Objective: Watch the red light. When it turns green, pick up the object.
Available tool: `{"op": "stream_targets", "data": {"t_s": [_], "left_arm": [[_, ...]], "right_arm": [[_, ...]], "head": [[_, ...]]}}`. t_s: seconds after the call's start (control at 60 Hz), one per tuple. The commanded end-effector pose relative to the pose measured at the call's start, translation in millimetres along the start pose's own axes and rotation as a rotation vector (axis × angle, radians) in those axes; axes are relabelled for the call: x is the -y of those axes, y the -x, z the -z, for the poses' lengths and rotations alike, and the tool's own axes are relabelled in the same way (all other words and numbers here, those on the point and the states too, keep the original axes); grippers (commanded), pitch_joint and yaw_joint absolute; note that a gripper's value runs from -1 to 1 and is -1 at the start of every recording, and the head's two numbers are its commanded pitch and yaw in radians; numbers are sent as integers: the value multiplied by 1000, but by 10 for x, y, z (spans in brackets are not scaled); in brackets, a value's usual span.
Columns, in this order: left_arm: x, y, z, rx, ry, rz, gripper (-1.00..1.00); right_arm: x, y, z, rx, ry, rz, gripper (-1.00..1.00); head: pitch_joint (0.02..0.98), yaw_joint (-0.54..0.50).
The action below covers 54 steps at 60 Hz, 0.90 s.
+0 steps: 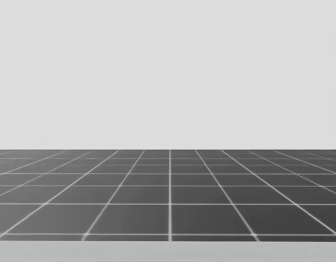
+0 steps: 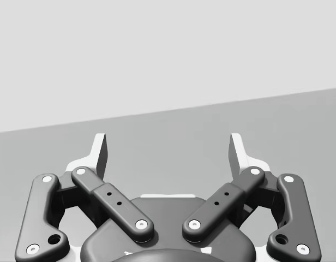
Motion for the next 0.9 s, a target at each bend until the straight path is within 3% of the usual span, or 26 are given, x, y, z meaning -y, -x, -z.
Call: {"op": "stream_targets", "data": {"t_s": [0.017, 0.15, 0.2, 0.317, 0.7, 0.9], "left_arm": [[-22, 73, 40, -25, 0, 14, -1000], [-19, 77, 40, -25, 1, 14, -1000], [-20, 78, 41, -25, 1, 14, -1000], [-23, 78, 38, -25, 0, 15, -1000], [-23, 82, 37, -25, 4, 26, -1000], [-22, 84, 39, -25, 6, 30, -1000]], "right_arm": [[43, 65, -7, -3, 21, 1, -1000], [53, 51, 9, -9, 18, -3, -1000], [53, 44, 6, -22, -6, 8, -1000], [44, 44, 7, -25, 1, -4, -1000], [26, 46, 5, -17, 8, -26, -1000], [24, 46, 5, -19, 10, -28, -1000]], "head": [[75, 9], [82, 12], [86, 12], [129, 13], [377, 31], [503, -18]]}}
